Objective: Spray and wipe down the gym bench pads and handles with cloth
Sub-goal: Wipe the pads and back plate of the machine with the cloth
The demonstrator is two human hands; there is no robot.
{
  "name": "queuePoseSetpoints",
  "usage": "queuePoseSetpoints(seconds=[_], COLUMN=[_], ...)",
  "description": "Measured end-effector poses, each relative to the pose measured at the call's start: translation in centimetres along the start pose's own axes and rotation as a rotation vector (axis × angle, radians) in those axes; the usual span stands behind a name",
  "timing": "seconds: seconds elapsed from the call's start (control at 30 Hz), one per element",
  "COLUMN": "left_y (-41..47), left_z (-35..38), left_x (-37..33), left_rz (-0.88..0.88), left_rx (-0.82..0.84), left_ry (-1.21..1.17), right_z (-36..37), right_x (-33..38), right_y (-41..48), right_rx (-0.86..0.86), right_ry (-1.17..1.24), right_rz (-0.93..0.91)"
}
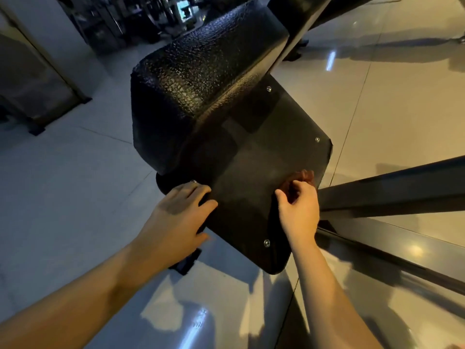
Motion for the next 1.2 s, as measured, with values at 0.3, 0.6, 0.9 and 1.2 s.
queuePoseSetpoints(seconds=[0.3,0.6,0.9,1.2], left_y=[0.6,0.6,0.9,1.0], left_z=[-0.9,-1.2,-1.1,-1.6], left_x=[-0.4,-0.2,0.0,-0.3], left_rz=[0.032,0.007,-0.005,-0.011], left_rx=[-0.118,-0.132,-0.138,-0.135], left_ry=[-0.037,-0.038,-0.045,-0.027], right_z=[3.0,2.8,-0.9,0.0], right_x=[7.5,7.2,-0.7,0.0], right_y=[1.4,4.4,7.0,-2.5], right_rx=[0.076,-0.011,-0.086,-0.075], right_ry=[0.063,0.012,-0.224,-0.131], right_rz=[-0.228,-0.206,0.011,-0.142])
Point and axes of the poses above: each hand's wrist, its own y-axis towards the middle knuckle, its own z-axis out of the palm, x = y × z, the point moved 10 cm from there along y, towards the middle knuckle, and after that the axes turned 8 degrees about -z, right-handed, at the moved point
